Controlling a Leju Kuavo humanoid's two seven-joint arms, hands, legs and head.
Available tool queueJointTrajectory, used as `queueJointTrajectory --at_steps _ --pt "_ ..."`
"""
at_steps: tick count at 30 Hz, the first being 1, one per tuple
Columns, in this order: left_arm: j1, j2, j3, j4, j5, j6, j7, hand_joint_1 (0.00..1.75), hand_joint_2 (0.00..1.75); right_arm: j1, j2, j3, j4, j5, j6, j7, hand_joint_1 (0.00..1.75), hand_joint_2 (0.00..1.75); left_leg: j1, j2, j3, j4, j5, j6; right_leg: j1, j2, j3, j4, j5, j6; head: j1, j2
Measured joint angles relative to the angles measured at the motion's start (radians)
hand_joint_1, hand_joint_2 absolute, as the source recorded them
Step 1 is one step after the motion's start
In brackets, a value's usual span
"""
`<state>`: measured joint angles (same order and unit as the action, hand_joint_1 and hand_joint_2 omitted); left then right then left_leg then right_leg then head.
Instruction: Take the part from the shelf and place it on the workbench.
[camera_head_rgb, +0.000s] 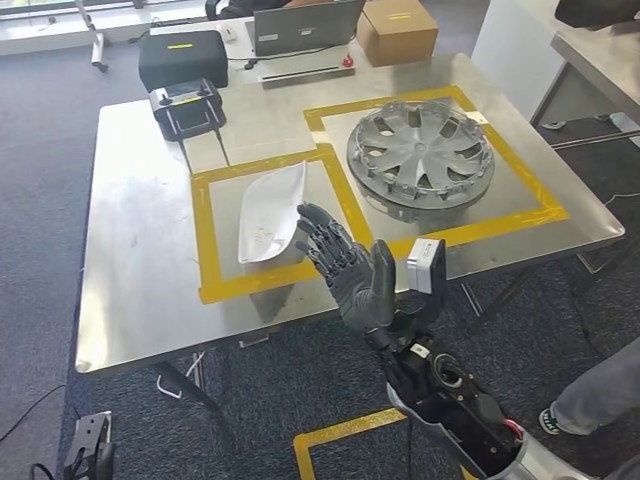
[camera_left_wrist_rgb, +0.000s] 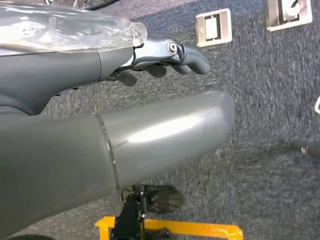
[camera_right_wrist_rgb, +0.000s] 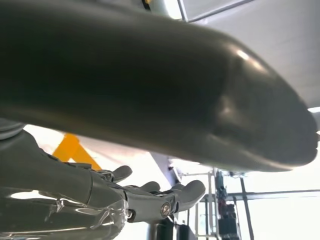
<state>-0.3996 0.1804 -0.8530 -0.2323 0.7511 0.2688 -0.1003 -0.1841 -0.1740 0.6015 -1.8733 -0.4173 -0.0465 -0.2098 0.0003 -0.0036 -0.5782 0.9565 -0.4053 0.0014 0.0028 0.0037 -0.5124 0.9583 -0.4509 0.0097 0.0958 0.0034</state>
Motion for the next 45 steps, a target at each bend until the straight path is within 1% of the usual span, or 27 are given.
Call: queueJointTrajectory --at_steps 2,3,6,8,9,10,12,14,17,18,20,22,23,24,25,26,27,29,31,33,35,37,38,39,41,43,45 --pt "0.0 0.001 0.0 0.0 0.0 0.0 0.0 0.0 0.0 0.001 0.0 -0.006 0.002 0.002 0.013 0.001 0.0 0.0 0.0 0.0 -0.008 0.01 -0.011 -0.011 -0.006 -0.003 -0.002 -0.013 0.008 -0.006 -0.001 0.0" --pt "0.0 0.002 0.0 0.0 0.0 0.0 0.0 0.0 0.0 0.0 0.0 -0.008 0.003 0.003 0.017 0.001 0.0 0.0 0.0 0.0 -0.02 0.037 -0.035 -0.015 -0.01 -0.005 -0.005 -0.02 0.014 -0.012 -0.004 0.0" --pt "-0.002 0.004 0.0 0.0 0.0 0.0 0.0 0.0 0.0 0.0 0.0 -0.012 0.008 0.004 0.021 0.002 0.0 0.0 0.003 -0.001 -0.097 0.232 -0.16 -0.027 -0.011 -0.008 -0.031 -0.025 0.036 -0.024 -0.014 0.0" --pt "0.001 0.004 0.0 0.0 0.0 0.0 0.0 0.0 0.0 0.002 0.0 -0.014 0.012 0.004 0.022 0.002 0.0 0.0 0.006 0.0 -0.121 0.322 -0.201 -0.032 -0.01 -0.008 -0.052 -0.024 0.052 -0.024 -0.016 0.0" --pt "0.001 0.003 0.0 0.0 0.0 0.0 0.0 0.0 0.0 0.002 0.0 -0.016 0.014 0.004 0.022 0.002 0.0 0.0 0.007 0.0 -0.105 0.31 -0.194 -0.033 -0.009 -0.008 -0.062 -0.024 0.059 -0.022 -0.016 0.0" --pt "0.001 0.003 0.0 0.0 0.0 0.0 0.0 0.0 0.0 0.002 0.0 -0.018 0.017 0.004 0.022 0.002 0.0 0.0 0.008 0.0 -0.067 0.256 -0.17 -0.032 -0.009 -0.008 -0.071 -0.023 0.067 -0.02 -0.016 0.0" --pt "-0.003 0.004 0.0 0.0 0.0 0.0 0.0 0.0 0.0 0.002 0.0 -0.021 0.019 0.005 0.022 0.002 0.0 0.0 0.008 0.0 0.037 0.087 -0.112 -0.026 -0.008 -0.008 -0.085 -0.021 0.081 -0.013 -0.016 0.0" --pt "-0.008 0.004 0.0 0.0 0.0 -0.001 0.0 0.0 0.0 0.001 0.0 -0.024 0.02 0.005 0.023 0.002 0.0 0.0 0.003 -0.001 0.092 -0.014 -0.081 -0.013 -0.006 -0.008 -0.095 -0.02 0.094 -0.003 -0.014 0.0" --pt "-0.006 0.004 0.0 0.0 -0.001 -0.002 0.0 0.0 0.0 0.002 0.0 -0.026 0.022 0.005 0.026 0.002 0.0 0.0 -0.002 -0.001 0.081 -0.025 -0.06 0.009 -0.011 -0.008 -0.107 -0.021 0.111 0.014 -0.011 0.0" --pt "-0.006 0.003 0.0 0.0 -0.001 -0.002 0.0 0.0 0.0 0.002 0.0 -0.027 0.023 0.005 0.027 0.002 0.0 0.0 -0.001 0.001 0.074 -0.028 -0.05 0.016 -0.012 -0.007 -0.115 -0.012 0.097 0.018 -0.012 0.0" --pt "-0.008 0.002 0.0 0.0 -0.001 -0.003 0.0 0.0 0.0 0.003 0.0 -0.03 0.025 0.005 0.028 0.002 0.0 0.0 0.003 0.004 0.056 -0.031 -0.03 0.028 -0.013 -0.005 -0.145 0.067 0.017 0.025 -0.009 0.0" --pt "-0.008 0.002 0.0 0.0 -0.002 -0.003 0.0 0.0 0.0 0.004 0.0 -0.032 0.027 0.005 0.028 0.002 0.0 0.0 0.003 0.006 0.037 -0.031 -0.016 0.032 -0.014 -0.005 -0.178 0.213 -0.084 0.031 -0.002 0.0" --pt "-0.007 0.002 0.0 0.0 -0.003 -0.003 0.0 0.0 0.0 0.004 0.0 -0.033 0.028 0.005 0.028 0.002 0.0 0.0 0.003 0.006 0.029 -0.03 -0.009 0.031 -0.015 -0.005 -0.185 0.274 -0.111 0.034 -0.001 0.0" --pt "-0.007 0.002 0.0 0.0 -0.003 -0.003 0.0 0.0 0.0 0.005 0.0 -0.033 0.03 0.005 0.028 0.003 0.0 0.0 0.004 0.007 0.02 -0.029 -0.002 0.028 -0.016 -0.005 -0.177 0.303 -0.116 0.036 -0.001 0.0" --pt "-0.006 0.002 0.0 0.0 -0.003 -0.003 0.0 0.0 0.0 0.005 0.0 -0.033 0.031 0.005 0.028 0.003 0.0 0.0 0.005 0.007 0.011 -0.028 0.004 0.025 -0.017 -0.005 -0.151 0.291 -0.1 0.038 0.0 0.0" --pt "-0.006 0.001 0.0 0.0 -0.003 -0.003 0.0 0.0 0.0 0.005 0.0 -0.033 0.032 0.005 0.028 0.003 0.0 0.0 0.007 0.007 0.003 -0.025 0.009 0.022 -0.02 -0.005 -0.107 0.239 -0.073 0.039 0.0 0.0" --pt "-0.006 0.001 0.0 0.0 -0.003 -0.003 0.0 0.0 0.0 0.004 0.0 -0.033 0.033 0.005 0.028 0.002 0.0 0.0 0.009 0.007 -0.003 -0.022 0.014 0.017 -0.023 -0.005 -0.054 0.161 -0.048 0.041 0.001 0.0" --pt "-0.007 0.002 0.0 0.0 -0.003 -0.003 0.0 0.0 0.0 0.004 0.0 -0.033 0.033 0.005 0.028 0.002 0.0 0.0 0.009 0.006 -0.014 -0.015 0.023 0.006 -0.022 0.001 0.034 0.021 -0.03 0.041 0.004 0.0" --pt "-0.008 0.004 0.0 0.0 -0.003 -0.003 0.0 0.0 0.0 0.006 0.0 -0.033 0.033 0.005 0.028 0.001 0.0 0.0 0.007 0.005 -0.021 -0.014 0.037 -0.008 -0.017 0.007 0.058 -0.023 -0.034 0.034 0.004 0.0" --pt "-0.007 0.006 0.0 0.0 -0.003 -0.003 0.0 0.0 0.0 0.008 0.0 -0.034 0.033 0.005 0.029 0.003 0.0 0.0 0.008 0.004 -0.027 -0.011 0.041 -0.021 -0.016 0.005 0.046 -0.023 -0.023 0.02 -0.001 0.0" --pt "-0.006 0.008 0.0 0.0 -0.003 -0.003 0.0 0.0 0.0 0.007 0.0 -0.034 0.033 0.005 0.03 0.008 0.0 0.0 0.012 0.004 -0.051 0.042 -0.017 -0.03 -0.016 0.001 0.027 -0.024 -0.005 0.0 -0.009 0.0" --pt "-0.007 0.008 0.0 0.0 -0.001 -0.003 0.0 0.0 0.0 0.007 0.0 -0.034 0.034 0.005 0.031 0.014 0.0 0.0 0.013 0.004 -0.096 0.174 -0.121 -0.034 -0.012 -0.002 -0.001 -0.024 0.016 -0.015 -0.017 0.0" --pt "-0.007 0.008 0.0 0.0 -0.001 -0.003 0.0 0.0 0.0 0.007 0.001 -0.033 0.034 0.005 0.031 0.017 0.0 0.0 0.014 0.004 -0.115 0.247 -0.159 -0.035 -0.009 -0.002 -0.016 -0.024 0.028 -0.019 -0.019 0.0" --pt "-0.007 0.008 0.0 0.0 0.0 -0.003 0.0 0.0 0.0 0.007 0.001 -0.033 0.035 0.005 0.031 0.019 0.0 0.0 0.013 0.004 -0.125 0.3 -0.174 -0.034 -0.005 -0.003 -0.032 -0.023 0.04 -0.021 -0.019 0.0" --pt "-0.006 0.008 0.0 0.0 0.002 -0.002 0.0 0.0 0.0 0.005 0.001 -0.033 0.037 0.006 0.029 0.027 0.0 0.0 0.01 0.004 -0.098 0.313 -0.136 -0.025 0.004 -0.004 -0.063 -0.023 0.063 -0.023 -0.02 0.0" --pt "-0.007 0.01 0.0 0.0 0.006 -0.001 0.001 0.0 0.0 -0.005 0.001 -0.032 0.041 0.009 0.019 0.042 0.0 0.0 0.001 0.004 -0.006 0.194 -0.081 -0.005 0.011 -0.003 -0.089 -0.022 0.086 -0.023 -0.019 0.0" --pt "-0.011 0.015 0.0 0.0 0.01 0.0 0.001 0.0 0.0 -0.019 0.003 -0.031 0.043 0.014 0.002 0.056 0.0 0.0 -0.01 0.004 0.098 0.034 -0.083 0.013 0.014 -0.004 -0.103 -0.023 0.107 -0.019 -0.018 0.0"
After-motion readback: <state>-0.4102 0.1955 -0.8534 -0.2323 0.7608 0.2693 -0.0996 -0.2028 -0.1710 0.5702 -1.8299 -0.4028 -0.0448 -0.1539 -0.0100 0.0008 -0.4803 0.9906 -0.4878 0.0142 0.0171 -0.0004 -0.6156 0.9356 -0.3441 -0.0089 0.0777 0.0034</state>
